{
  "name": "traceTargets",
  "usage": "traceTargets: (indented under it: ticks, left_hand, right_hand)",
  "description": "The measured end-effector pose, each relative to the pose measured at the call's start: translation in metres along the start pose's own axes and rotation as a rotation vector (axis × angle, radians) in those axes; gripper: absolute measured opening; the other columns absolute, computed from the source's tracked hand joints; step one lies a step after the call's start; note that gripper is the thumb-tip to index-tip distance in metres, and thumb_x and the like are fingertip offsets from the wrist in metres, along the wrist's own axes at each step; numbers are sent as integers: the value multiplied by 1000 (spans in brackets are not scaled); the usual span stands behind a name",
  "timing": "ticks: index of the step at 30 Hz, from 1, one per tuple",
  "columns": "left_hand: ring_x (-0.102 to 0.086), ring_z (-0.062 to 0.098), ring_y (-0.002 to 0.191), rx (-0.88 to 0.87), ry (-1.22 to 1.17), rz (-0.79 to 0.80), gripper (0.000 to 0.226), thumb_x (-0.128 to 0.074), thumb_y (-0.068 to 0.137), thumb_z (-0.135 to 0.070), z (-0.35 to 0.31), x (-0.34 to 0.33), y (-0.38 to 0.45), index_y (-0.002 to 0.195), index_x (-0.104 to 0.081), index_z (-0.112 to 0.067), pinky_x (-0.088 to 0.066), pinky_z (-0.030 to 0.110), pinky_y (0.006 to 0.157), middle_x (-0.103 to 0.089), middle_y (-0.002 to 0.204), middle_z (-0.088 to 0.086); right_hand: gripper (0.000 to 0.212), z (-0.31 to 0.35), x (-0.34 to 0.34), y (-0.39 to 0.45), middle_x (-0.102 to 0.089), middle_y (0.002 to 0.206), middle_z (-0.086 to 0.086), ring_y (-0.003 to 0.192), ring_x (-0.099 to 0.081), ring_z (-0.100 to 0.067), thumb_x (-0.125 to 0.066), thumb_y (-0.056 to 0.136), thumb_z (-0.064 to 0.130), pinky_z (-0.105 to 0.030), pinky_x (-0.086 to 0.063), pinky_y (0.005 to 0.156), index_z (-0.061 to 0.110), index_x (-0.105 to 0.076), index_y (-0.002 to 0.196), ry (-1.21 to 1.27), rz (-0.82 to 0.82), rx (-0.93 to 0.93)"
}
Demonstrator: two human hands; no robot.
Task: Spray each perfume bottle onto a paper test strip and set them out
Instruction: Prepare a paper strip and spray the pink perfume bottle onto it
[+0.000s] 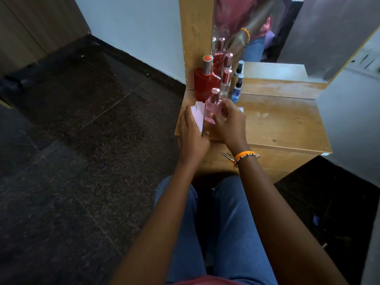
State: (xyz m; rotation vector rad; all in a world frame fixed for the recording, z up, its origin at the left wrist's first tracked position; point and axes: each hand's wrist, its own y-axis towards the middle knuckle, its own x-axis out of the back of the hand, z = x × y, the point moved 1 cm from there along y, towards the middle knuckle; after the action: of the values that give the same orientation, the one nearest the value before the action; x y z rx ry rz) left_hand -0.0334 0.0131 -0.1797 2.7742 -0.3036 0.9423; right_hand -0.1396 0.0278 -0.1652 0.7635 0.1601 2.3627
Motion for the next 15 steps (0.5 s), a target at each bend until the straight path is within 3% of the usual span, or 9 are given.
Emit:
traceTargets:
  ticks: [2, 4, 7, 9, 12, 15]
  left_hand:
    - [-23, 26, 142, 15, -29, -3, 81, -63, 83, -9, 0, 0, 0, 148, -14, -13, -27, 42, 115, -22, 154, 10]
    - [-25, 24, 141, -12, -86, -40, 74, -59, 86, -9, -5, 3, 0, 147, -18, -14, -29, 42, 114, -25, 153, 9]
    - [-32, 17, 138, -150, -168, -66, 52, -47, 93, -5, -18, 10, -2, 143, -33, -12, -31, 27, 111, -36, 148, 8]
    - [-42, 14, 129, -188, -258, 10, 42, -43, 97, -11, -27, 15, -1, 139, -41, -12, -38, 14, 102, -46, 140, 6]
    - [-56, 12, 115, -133, -479, 193, 37, -44, 98, -20, -35, 19, 1, 134, -48, -14, -47, 12, 88, -58, 127, 5]
    - [-62, 10, 102, -151, -528, 196, 31, -51, 95, -22, -34, 20, -2, 123, -58, -11, -51, 22, 85, -66, 113, 3]
  right_hand:
    - [26, 0, 0, -1, -69, 97, -6, 85, -61, -18, -64, 79, 0, -35, -53, 79, 7, -64, 104, 14, -10, -4]
    - [24, 1, 3, -2, -65, 90, 1, 82, -60, -14, -65, 80, 0, -30, -53, 77, 8, -63, 102, 31, -6, -10]
    - [31, 7, 13, -7, -63, 97, 4, 85, -58, -5, -63, 84, 0, -10, -49, 76, 7, -59, 113, 86, 9, 16]
    - [35, 13, 23, -12, -60, 102, 6, 85, -57, 6, -60, 88, 3, -4, -45, 76, 8, -52, 121, 160, 50, 27]
    - [30, 16, 40, -17, -61, 102, 8, 89, -58, 8, -58, 91, 8, -11, -48, 78, 14, -51, 120, 244, 149, 45]
    - [33, 17, 56, -16, -56, 115, -10, 107, -59, -15, -54, 93, 25, -30, -51, 91, 11, -58, 122, 292, 180, 24]
